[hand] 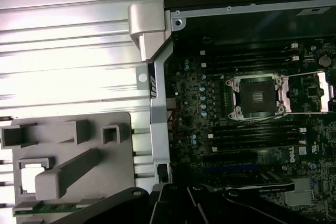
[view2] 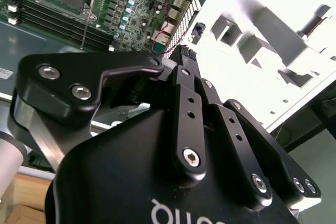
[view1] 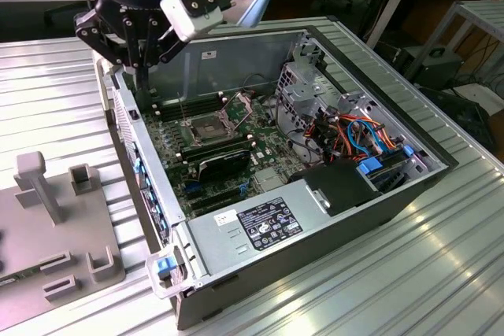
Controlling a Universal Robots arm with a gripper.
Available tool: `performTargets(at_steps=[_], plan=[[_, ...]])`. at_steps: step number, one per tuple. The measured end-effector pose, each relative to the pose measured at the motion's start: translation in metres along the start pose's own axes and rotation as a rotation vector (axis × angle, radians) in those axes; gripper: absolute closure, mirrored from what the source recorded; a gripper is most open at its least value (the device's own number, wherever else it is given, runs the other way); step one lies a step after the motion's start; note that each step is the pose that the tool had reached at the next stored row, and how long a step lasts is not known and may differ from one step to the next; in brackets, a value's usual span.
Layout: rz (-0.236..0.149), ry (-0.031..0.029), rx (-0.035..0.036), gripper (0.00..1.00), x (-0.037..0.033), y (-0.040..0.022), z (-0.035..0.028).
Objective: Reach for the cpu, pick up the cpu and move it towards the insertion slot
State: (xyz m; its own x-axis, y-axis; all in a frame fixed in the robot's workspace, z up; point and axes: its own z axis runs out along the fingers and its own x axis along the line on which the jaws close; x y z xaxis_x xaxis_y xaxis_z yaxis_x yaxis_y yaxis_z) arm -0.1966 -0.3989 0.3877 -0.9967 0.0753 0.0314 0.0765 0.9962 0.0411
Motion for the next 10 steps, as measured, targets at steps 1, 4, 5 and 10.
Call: performTargets(at_steps=[1,4,5,10], plan=[[0.0,-0.0001,-0.0001,0.89,0.003,-0.0002,0.0002],[0.0,0.0,0.0,0.89,0.0095,-0.0007,0.0005],[0.0,0.0,-0.0001,0.89,0.0116,-0.0009,0.0006],[0.0,0.0,0.0,0.89,0.022,-0.0017,0.001]])
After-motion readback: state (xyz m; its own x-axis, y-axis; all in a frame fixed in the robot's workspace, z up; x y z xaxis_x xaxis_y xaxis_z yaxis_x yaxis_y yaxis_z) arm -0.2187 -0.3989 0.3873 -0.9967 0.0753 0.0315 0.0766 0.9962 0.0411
